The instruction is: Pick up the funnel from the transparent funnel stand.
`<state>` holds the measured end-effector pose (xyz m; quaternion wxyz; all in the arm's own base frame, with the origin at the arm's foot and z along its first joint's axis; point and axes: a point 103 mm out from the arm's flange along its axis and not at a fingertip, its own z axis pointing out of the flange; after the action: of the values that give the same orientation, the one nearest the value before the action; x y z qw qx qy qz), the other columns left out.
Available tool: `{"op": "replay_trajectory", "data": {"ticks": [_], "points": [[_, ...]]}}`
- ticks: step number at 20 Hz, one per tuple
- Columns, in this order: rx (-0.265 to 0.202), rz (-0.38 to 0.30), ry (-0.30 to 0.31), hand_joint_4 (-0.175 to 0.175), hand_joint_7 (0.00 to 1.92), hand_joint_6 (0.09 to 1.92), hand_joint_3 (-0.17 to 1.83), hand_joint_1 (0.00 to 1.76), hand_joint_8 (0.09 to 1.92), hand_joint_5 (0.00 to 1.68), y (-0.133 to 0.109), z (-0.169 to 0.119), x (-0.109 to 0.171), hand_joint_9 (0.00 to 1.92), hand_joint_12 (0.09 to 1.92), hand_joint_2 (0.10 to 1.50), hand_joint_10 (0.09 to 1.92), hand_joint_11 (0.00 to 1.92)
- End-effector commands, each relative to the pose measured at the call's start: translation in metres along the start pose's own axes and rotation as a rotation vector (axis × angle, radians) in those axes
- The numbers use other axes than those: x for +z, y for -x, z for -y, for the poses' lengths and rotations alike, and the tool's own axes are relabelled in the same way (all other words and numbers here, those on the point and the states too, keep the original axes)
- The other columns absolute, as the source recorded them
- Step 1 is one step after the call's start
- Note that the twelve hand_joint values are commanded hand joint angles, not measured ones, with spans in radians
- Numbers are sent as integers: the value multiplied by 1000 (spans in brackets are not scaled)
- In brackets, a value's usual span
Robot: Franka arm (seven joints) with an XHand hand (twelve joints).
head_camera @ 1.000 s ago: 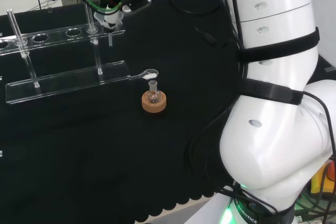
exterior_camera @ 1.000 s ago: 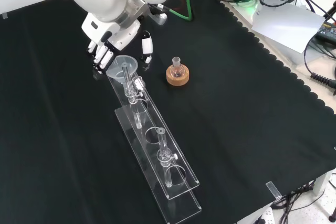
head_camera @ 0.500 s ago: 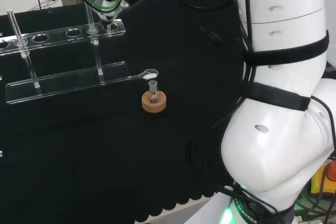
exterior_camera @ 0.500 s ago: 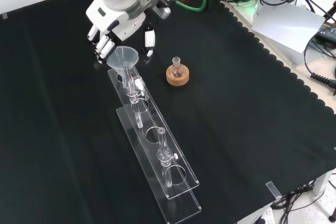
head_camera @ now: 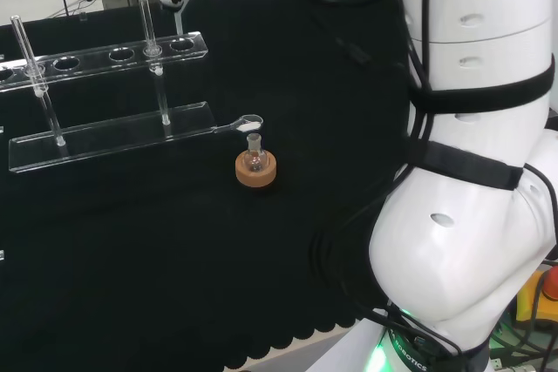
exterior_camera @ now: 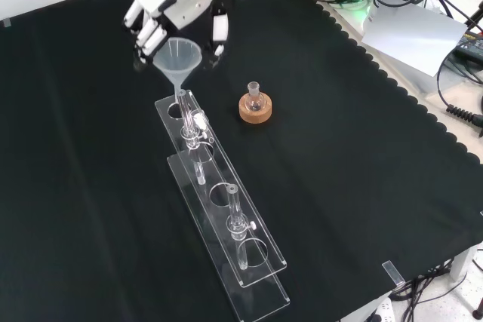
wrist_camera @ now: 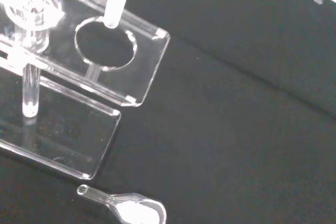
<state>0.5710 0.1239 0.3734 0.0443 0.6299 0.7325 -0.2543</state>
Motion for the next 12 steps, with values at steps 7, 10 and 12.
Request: {"op": "replay_trajectory", "data": {"ticks": [7,10,12], "points": [[95,15,-18,-30,785,804,660,858,754,705,19,109,4,1057,1277,755,602,512],[105,11,-31,-29,785,808,661,856,755,706,17,125,12,1057,1277,755,604,518],[109,8,-36,-28,785,810,662,856,755,707,15,133,17,1057,1276,754,605,521]]}}
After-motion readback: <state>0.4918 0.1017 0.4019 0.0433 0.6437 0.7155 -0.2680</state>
